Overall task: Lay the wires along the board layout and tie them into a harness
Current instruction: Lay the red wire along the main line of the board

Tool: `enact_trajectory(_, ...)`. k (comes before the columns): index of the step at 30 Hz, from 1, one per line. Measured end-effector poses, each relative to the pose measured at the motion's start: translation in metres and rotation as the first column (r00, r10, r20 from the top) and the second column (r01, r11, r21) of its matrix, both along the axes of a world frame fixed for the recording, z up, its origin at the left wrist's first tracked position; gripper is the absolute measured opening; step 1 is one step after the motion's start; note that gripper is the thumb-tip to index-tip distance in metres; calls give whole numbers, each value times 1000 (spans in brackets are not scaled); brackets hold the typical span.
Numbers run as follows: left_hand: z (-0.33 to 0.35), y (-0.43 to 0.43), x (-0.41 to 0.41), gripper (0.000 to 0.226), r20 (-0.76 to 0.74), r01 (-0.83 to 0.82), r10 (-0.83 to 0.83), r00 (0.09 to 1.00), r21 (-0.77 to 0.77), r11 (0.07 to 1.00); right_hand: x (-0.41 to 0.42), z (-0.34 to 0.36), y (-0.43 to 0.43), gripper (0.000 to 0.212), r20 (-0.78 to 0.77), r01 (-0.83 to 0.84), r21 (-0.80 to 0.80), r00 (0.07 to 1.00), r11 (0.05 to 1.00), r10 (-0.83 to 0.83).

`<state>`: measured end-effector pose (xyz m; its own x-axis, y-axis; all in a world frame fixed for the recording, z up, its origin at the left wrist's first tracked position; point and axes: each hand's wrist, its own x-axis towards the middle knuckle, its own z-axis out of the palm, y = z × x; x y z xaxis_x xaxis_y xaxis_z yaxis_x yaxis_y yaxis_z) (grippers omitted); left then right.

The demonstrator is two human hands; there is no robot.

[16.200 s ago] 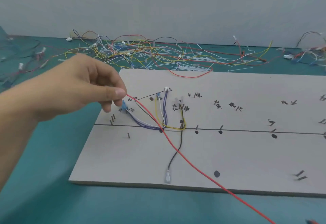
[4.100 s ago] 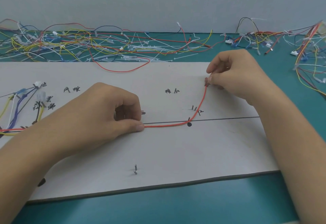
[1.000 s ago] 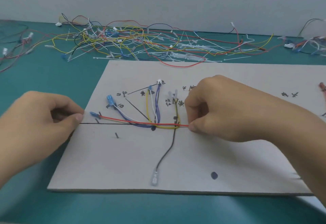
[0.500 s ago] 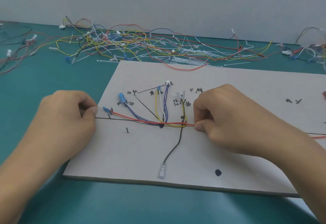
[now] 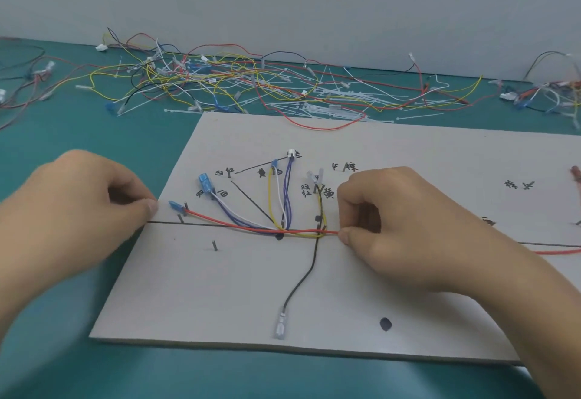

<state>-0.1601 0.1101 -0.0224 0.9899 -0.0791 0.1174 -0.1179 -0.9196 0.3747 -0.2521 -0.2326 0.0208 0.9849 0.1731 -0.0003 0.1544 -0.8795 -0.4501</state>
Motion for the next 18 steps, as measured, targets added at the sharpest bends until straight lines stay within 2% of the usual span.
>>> enact_trajectory(3, 31, -19, 14, 35, -3, 45, -45, 999, 55, 998, 5, 1, -6, 16, -96, 16, 85, 995, 996, -8)
enact_trajectory(8, 67, -71, 41, 30, 17, 202, -202, 979, -72, 977, 4, -3, -8, 12, -133, 38, 143, 991, 989, -18)
enact_trajectory(13, 49, -111, 53, 15, 78, 374, -366, 927, -220, 901, 3, -4, -12, 16, -136, 49, 165, 990, 985, -27)
enact_trajectory(18, 22, -102, 59, 12, 113, 415, -400, 910, -306, 857, 1, -5, -13, 20, -139, 36, 176, 990, 984, -11)
